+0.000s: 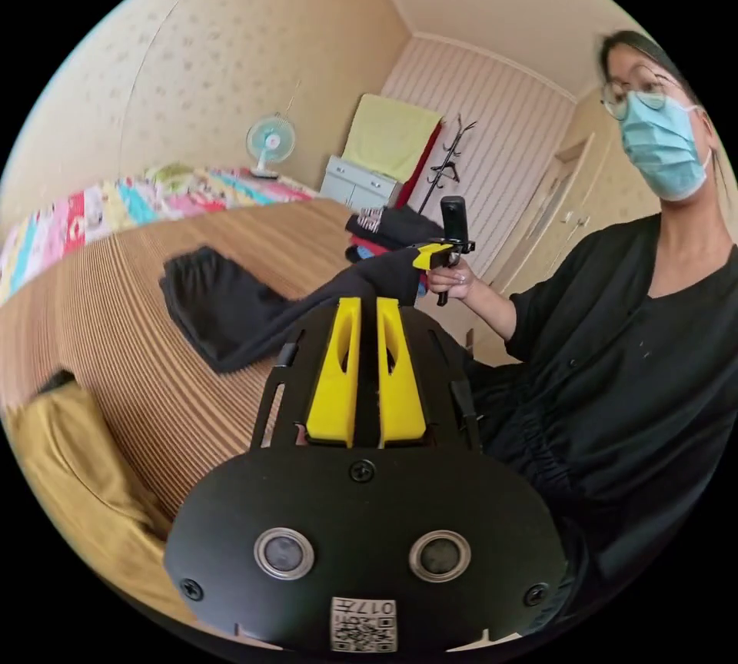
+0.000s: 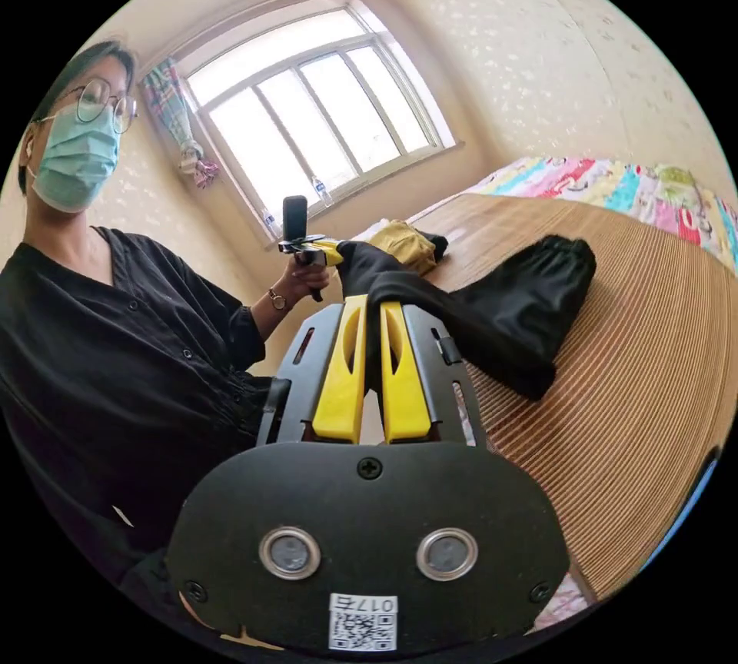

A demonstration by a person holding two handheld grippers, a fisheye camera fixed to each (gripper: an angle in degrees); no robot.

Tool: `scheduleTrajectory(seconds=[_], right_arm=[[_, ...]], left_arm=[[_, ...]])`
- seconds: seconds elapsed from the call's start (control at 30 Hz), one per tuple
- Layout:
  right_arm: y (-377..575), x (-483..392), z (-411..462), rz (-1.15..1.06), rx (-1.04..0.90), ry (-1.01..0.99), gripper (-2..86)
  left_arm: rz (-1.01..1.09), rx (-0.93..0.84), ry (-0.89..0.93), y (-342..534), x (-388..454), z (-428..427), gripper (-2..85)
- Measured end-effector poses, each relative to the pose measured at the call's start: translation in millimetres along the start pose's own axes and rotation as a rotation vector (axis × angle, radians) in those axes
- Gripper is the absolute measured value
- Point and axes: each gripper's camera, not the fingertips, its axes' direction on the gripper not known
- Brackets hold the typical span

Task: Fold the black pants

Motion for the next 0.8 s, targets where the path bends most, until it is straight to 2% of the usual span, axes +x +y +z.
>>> scheduleTrajectory(seconds=[0.17,0.37,0.6,0.7,0.8], right_arm=[[-73.1,-72.5,-68.7,-0.217,0.130,0.023,1.7],[-144.6,-122.0,-140.2,-0.273,0.297,-0.055,2.0],[-206.8,-131.3,-185.2,-0.255,0.382,-0.042,2.1],[-231.7,-103.3,-186.5,-0.175,0.385,0.003,2.1],[-253.6,-47.4,-173.4,-0.054,0.345,0.092,2.2]], left_arm=[[0.103,0.265,0.047,-66.7,38.8,-68.9,4.0],[0.213,0.505,0.077,-125.8,83.5,-121.3,4.0],[0.119,0.547,0.038,-185.0,82.3,-139.5,3.7],[0.022,0.492,-0.042,-208.4,46.9,-128.4,3.5],[-0.151,0.401,-0.124,-222.9,-24.3,-93.6,3.6]])
